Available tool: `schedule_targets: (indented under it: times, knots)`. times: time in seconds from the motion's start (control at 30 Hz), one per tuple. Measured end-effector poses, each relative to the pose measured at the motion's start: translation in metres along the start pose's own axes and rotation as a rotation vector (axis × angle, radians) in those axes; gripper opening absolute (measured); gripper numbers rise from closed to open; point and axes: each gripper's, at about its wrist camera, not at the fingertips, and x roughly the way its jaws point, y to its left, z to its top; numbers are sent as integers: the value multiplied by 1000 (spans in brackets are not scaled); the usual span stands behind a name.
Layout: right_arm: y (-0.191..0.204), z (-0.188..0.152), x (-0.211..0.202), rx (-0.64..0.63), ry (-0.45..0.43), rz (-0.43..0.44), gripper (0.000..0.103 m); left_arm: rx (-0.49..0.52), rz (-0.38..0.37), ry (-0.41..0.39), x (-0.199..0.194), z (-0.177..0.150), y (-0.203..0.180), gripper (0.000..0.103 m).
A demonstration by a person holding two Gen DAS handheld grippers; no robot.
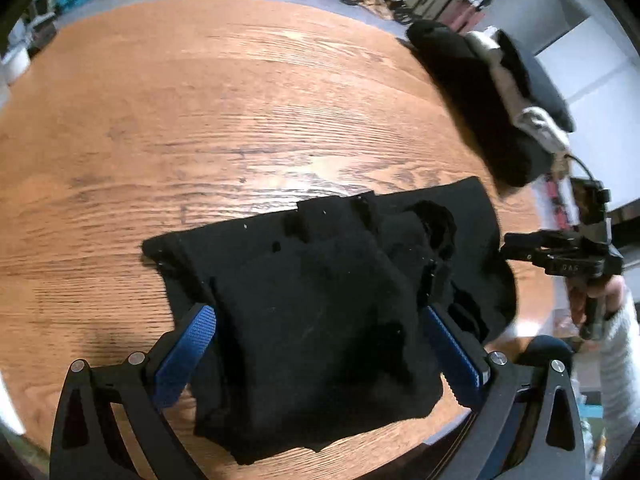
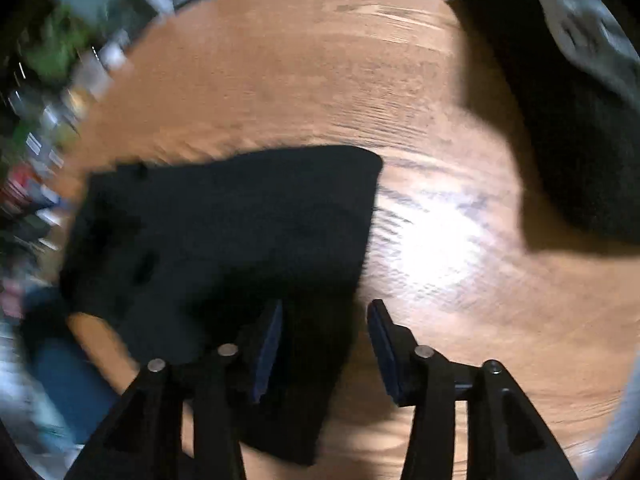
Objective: Fold clothes
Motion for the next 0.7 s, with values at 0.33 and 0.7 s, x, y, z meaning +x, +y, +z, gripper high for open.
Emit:
schedule_targets:
  times: [0.33, 0.7]
  knots:
    - [-8, -3, 19, 33, -12, 137, 71, -46, -8, 5, -16, -11, 51, 102]
    - [52, 8, -35, -10, -56, -41, 20, 6, 64, 124, 30, -31, 40, 103]
